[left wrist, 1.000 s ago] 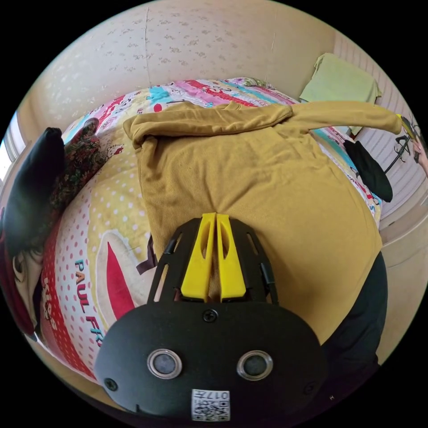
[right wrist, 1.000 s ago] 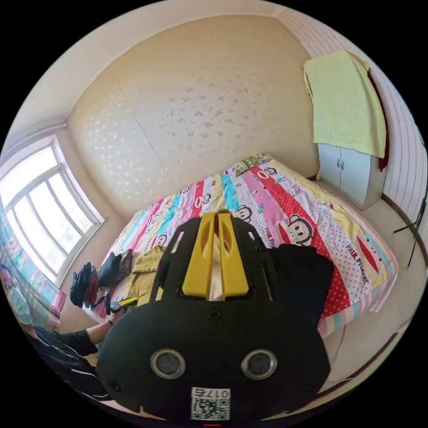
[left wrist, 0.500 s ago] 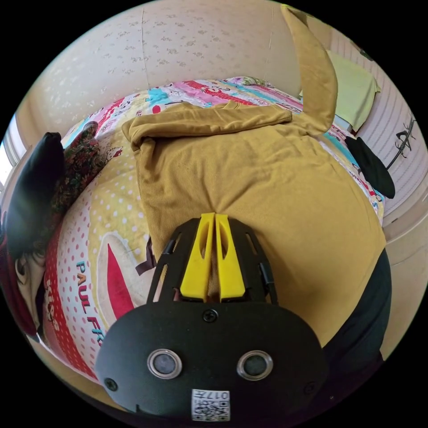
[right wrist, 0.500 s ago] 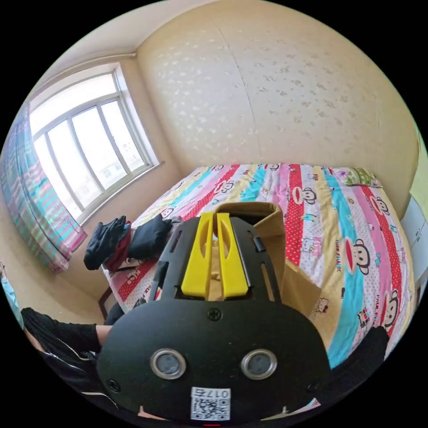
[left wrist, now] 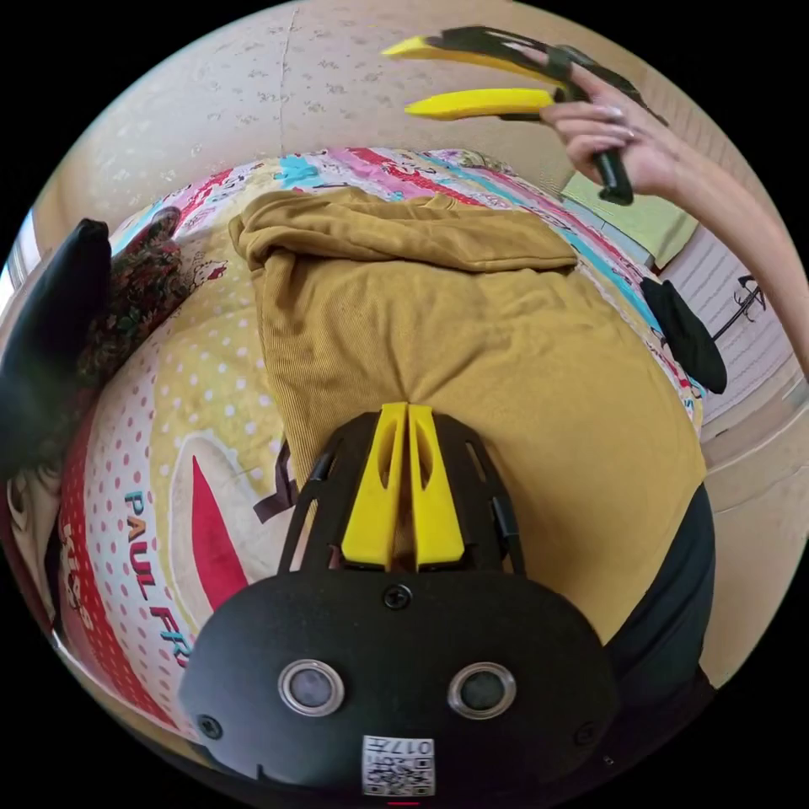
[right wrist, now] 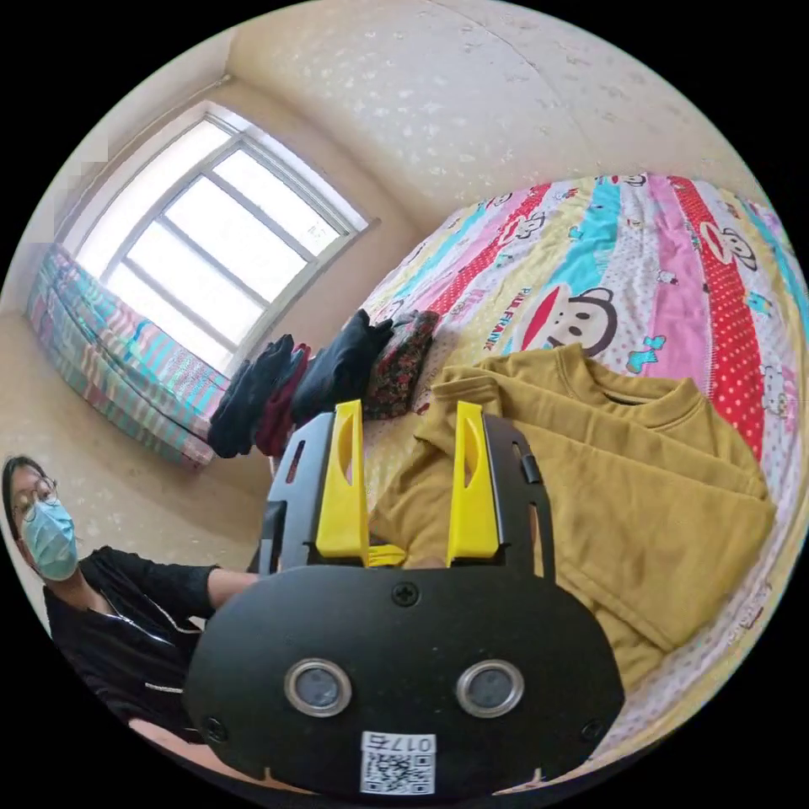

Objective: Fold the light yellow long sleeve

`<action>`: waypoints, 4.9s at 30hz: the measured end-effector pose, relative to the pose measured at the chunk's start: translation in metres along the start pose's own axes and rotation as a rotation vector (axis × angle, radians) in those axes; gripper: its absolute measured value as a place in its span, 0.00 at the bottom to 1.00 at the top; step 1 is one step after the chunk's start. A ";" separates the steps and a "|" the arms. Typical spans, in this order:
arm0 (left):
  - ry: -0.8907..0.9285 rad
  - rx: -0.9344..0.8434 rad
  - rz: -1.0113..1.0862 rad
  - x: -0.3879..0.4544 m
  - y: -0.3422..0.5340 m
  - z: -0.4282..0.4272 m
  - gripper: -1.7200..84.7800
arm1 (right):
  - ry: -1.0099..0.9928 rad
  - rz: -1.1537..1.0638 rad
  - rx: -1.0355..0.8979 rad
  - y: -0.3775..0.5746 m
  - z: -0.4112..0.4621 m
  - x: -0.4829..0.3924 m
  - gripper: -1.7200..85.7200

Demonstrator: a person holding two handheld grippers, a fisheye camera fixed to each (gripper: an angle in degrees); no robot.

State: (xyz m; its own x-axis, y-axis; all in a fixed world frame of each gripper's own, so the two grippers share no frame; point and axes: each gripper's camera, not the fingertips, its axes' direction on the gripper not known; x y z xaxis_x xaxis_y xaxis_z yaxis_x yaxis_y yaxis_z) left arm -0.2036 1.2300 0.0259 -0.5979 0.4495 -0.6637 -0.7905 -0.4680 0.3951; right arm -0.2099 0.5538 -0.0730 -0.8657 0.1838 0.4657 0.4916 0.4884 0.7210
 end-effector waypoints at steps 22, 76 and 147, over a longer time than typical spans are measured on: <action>0.227 0.002 -0.108 -0.075 -0.040 -0.034 0.01 | 0.031 0.108 -0.106 -0.020 0.200 0.071 0.10; 0.481 0.036 -0.189 -0.128 -0.004 -0.032 0.01 | 0.209 0.008 -0.154 0.096 0.110 0.028 0.08; 0.184 0.043 0.148 0.076 0.306 -0.272 0.05 | 0.045 0.086 0.181 0.423 -0.448 -0.261 0.07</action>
State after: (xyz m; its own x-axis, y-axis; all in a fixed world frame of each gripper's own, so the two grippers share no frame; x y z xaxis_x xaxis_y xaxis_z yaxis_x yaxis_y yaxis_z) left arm -0.4540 0.9138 -0.0763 -0.6764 0.2304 -0.6996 -0.7033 -0.4842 0.5205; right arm 0.2665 0.3299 0.3406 -0.8141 0.1951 0.5470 0.5349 0.6188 0.5753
